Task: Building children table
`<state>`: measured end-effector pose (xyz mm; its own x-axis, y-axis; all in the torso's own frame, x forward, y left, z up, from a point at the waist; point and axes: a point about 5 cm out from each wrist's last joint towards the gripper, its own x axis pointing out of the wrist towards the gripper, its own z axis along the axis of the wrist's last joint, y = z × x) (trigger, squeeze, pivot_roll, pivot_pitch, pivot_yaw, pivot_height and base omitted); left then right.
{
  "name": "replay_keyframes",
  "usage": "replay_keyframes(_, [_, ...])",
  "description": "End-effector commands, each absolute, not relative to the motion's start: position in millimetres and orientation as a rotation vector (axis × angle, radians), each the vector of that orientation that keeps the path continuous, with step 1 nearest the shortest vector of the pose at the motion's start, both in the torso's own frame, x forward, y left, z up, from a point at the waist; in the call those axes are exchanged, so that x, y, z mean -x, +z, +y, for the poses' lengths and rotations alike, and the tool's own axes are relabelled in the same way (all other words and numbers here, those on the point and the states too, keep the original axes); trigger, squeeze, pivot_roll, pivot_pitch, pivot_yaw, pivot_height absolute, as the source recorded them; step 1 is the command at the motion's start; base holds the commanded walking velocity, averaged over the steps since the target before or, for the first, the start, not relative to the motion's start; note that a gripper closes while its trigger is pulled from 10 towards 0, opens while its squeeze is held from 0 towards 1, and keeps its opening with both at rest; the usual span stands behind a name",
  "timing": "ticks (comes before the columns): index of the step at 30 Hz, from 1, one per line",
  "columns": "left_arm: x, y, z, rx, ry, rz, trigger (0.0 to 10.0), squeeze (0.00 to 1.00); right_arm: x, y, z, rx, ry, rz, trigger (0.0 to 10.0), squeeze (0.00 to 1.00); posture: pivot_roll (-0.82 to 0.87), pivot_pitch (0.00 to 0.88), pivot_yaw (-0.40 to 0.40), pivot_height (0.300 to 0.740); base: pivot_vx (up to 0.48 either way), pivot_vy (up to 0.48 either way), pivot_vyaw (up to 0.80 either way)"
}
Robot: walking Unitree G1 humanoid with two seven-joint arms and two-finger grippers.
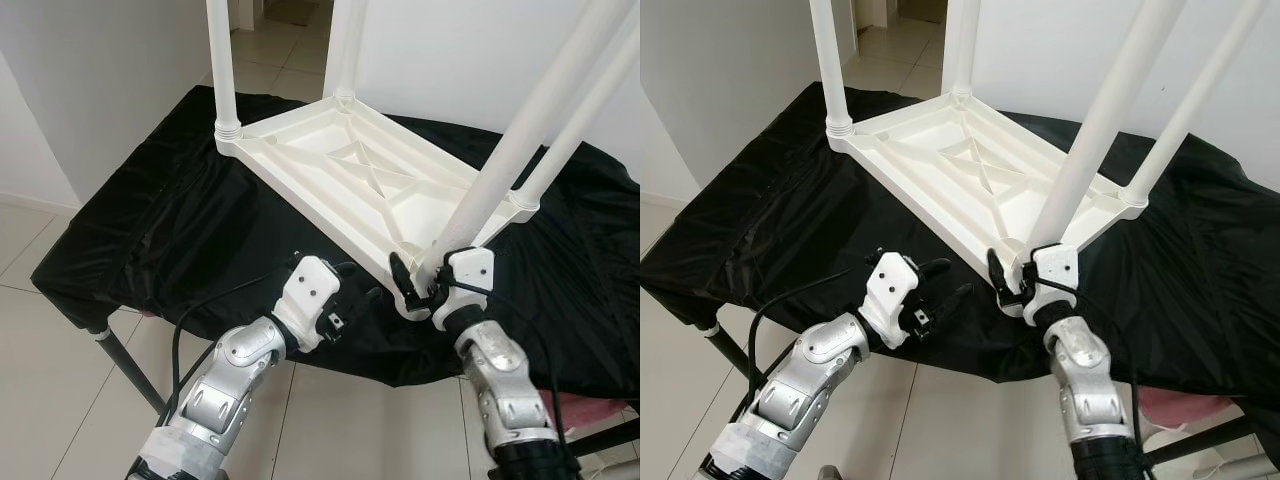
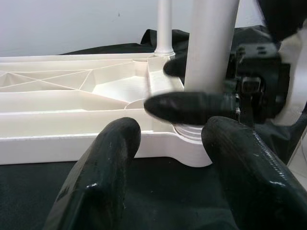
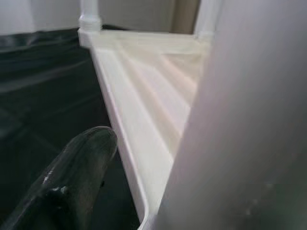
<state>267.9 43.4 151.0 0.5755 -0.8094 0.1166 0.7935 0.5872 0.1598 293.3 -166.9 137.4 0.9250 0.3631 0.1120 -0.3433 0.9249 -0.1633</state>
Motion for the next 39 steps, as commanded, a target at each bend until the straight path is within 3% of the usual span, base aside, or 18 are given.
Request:
replay_keyframes(1, [-265.9, 151.4, 41.9, -0.096, -0.97, -0.183, 10.0, 0.0, -293.8, 129.4, -166.8, 0.144, 0.413, -0.096, 4.7, 0.0, 0.0, 0.065, -0.058, 0.74, 0.0, 0.0, 0.0])
replay_keyframes(3, [-266.0, 151.5, 42.0, -0.095, -0.969, -0.182, 10.0, 0.0, -295.5, 127.8, -169.1, 0.164, 0.417, -0.092, 4.7, 0.0, 0.0, 0.066, -0.058, 0.74, 0.0, 0.0, 0.0])
replay_keyframes(4, [-265.9, 151.5, 42.3, -0.093, -0.968, -0.182, 10.0, 0.0, -297.7, 126.6, -172.4, 0.164, 0.414, -0.087, 0.0, 0.0, 0.01, 0.071, -0.055, 0.74, 0.0, 0.0, 0.0])
replay_keyframes(15, [-266.9, 152.8, 45.4, -0.097, -0.96, -0.181, 10.0, 0.0, -301.9, 124.7, -178.9, 0.147, 0.433, -0.074, 0.0, 0.0, 0.02, 0.081, -0.055, 0.74, 0.0, 0.0, 0.0])
replay_keyframes(16, [-266.7, 153.0, 45.9, -0.098, -0.959, -0.181, 10.0, 0.0, -301.4, 124.5, -178.5, 0.142, 0.437, -0.071, 4.6, 0.0, 0.02, 0.083, -0.054, 0.74, 0.0, 0.0, 0.0])
replay_keyframes(17, [-266.7, 153.0, 45.9, -0.098, -0.959, -0.181, 10.0, 0.0, -301.4, 124.5, -178.5, 0.142, 0.437, -0.071, 4.6, 0.0, 0.02, 0.083, -0.054, 0.74, 0.0, 0.0, 0.0])
replay_keyframes(18, [-266.5, 153.0, 46.3, -0.098, -0.958, -0.18, 10.0, 0.0, -300.8, 125.0, -177.4, 0.118, 0.433, -0.071, 10.0, 0.0, 0.02, 0.084, -0.054, 0.74, 0.0, 0.0, 0.0])
replay_keyframes(25, [-266.3, 152.6, 46.9, -0.1, -0.957, -0.177, 10.0, 0.0, -300.8, 128.7, -176.1, 0.09, 0.304, -0.095, 10.0, 0.0, 0.02, 0.089, -0.053, 0.74, 0.0, 0.0, 0.0])
replay_keyframes(26, [-266.2, 152.6, 46.7, -0.1, -0.957, -0.177, 10.0, 0.0, -299.0, 126.3, -175.3, 0.059, 0.168, -0.078, 10.0, 0.0, 0.02, 0.093, -0.057, 0.74, 0.0, 0.0, 0.0])
replay_keyframes(35, [-266.2, 152.8, 45.5, -0.095, -0.959, -0.177, 10.0, 0.0, -290.9, 119.4, -166.3, -0.018, -0.05, -0.054, 10.0, 0.0, 0.02, 0.092, -0.062, 0.74, 0.0, 0.0, 0.0])
replay_keyframes(39, [-267.0, 153.6, 45.2, -0.094, -0.955, -0.18, 10.0, 0.0, -286.0, 117.2, -154.8, -0.074, -0.229, -0.045, 10.0, 0.0, 0.03, 0.09, -0.069, 0.74, 0.0, 0.0, 0.0])
